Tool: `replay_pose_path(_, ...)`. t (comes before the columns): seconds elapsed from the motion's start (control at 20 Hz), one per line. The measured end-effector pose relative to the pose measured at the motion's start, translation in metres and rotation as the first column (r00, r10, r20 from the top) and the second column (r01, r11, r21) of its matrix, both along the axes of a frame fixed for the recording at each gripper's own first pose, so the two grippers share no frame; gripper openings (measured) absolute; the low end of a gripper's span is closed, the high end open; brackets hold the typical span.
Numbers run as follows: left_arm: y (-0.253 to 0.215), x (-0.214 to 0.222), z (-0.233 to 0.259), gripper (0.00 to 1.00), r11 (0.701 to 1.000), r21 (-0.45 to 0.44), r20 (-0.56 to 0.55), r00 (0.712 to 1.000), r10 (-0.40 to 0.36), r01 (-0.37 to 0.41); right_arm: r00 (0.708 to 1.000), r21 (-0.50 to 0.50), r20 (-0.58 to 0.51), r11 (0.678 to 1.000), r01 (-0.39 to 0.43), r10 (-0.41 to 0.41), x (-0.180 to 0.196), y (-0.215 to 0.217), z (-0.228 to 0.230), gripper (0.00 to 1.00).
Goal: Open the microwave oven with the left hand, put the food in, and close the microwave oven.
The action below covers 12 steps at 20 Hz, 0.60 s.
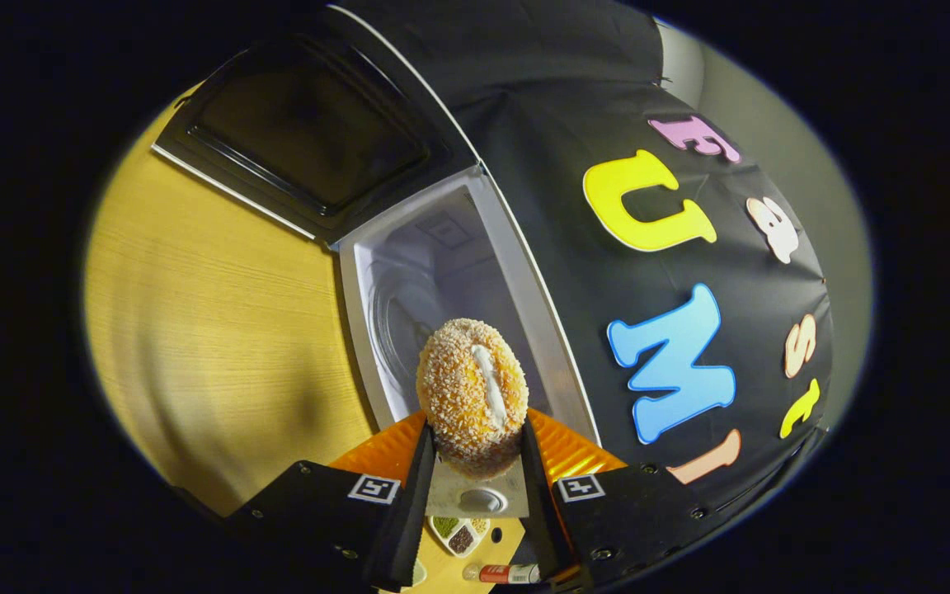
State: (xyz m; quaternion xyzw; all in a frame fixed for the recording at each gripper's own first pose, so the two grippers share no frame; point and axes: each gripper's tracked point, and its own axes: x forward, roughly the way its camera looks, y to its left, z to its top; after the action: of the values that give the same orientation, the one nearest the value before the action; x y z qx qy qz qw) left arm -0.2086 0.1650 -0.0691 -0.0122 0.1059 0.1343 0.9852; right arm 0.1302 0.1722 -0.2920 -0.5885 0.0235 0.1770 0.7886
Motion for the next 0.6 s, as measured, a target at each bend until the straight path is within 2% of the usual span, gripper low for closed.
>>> replay_pose_path(0.2,0.0,-0.025,0.019,0.82,0.998,0.025,0.025,0.998,0.064,-0.064,0.997,-0.089,0.072,0.996,-0.008,0.015,0.043,0.022,-0.017,0.54)
replay_pose_path(0.25,-0.001,-0.028,0.022,0.82,0.997,0.029,0.029,0.997,0.07,-0.071,0.996,-0.105,0.083,0.995,-0.004,0.012,0.053,0.027,-0.021,0.54)
replay_pose_path(0.35,0.003,-0.028,0.02,0.92,0.996,0.038,0.018,0.996,0.085,-0.086,0.997,-0.114,0.082,0.993,0.003,0.007,0.077,0.039,-0.029,0.54)
replay_pose_path(0.6,0.01,-0.024,0.003,0.95,0.995,0.03,-0.052,0.994,0.097,-0.095,0.997,-0.137,0.073,0.99,0.028,-0.018,0.126,0.057,-0.05,0.54)
